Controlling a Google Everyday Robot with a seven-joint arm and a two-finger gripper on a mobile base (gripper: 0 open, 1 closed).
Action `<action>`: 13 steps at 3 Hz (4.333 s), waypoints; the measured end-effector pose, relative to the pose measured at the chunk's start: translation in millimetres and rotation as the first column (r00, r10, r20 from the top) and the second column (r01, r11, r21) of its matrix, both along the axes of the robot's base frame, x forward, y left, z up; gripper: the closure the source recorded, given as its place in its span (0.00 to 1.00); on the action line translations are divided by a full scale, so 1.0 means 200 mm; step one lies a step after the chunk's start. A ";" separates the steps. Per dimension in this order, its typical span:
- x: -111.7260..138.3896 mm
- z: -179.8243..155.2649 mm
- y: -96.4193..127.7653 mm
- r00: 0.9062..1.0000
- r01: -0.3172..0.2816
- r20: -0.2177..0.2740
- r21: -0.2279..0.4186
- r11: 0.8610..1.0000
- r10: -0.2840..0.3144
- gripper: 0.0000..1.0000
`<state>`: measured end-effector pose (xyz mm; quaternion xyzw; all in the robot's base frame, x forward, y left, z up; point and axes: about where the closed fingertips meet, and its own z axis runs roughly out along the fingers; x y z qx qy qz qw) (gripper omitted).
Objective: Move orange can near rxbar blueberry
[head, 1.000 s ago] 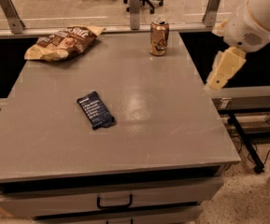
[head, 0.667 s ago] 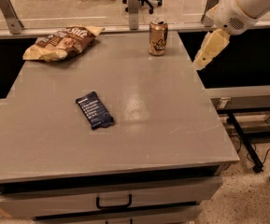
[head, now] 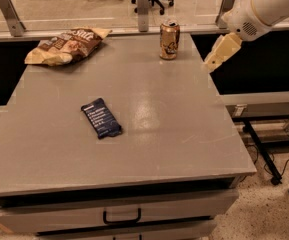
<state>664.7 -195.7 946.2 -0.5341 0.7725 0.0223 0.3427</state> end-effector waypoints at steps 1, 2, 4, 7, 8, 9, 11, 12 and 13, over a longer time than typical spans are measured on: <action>0.19 -0.08 -0.01 0.994 0.101 0.030 0.183 0.978 -0.108 0.00; 0.41 -0.14 0.08 0.986 0.134 0.048 0.360 0.923 -0.162 0.00; 0.75 -0.24 0.31 0.976 0.130 0.077 0.534 0.835 -0.202 0.00; 0.74 -0.22 0.48 0.992 0.066 0.035 0.660 0.748 -0.119 0.65; 0.55 -0.02 0.54 0.995 -0.046 0.097 0.684 0.728 -0.028 0.88; 0.56 -0.02 0.56 0.995 -0.054 0.099 0.685 0.727 -0.020 1.00; 0.41 -0.07 0.68 0.995 -0.095 0.087 0.682 0.725 0.049 1.00; 0.07 -0.11 0.90 0.977 -0.207 0.103 0.677 0.706 0.187 1.00; -0.20 -0.21 1.09 0.952 -0.270 0.081 0.670 0.692 0.294 1.00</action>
Offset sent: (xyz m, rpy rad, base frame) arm 0.1363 0.0257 -0.0349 0.5985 -0.1300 -0.2144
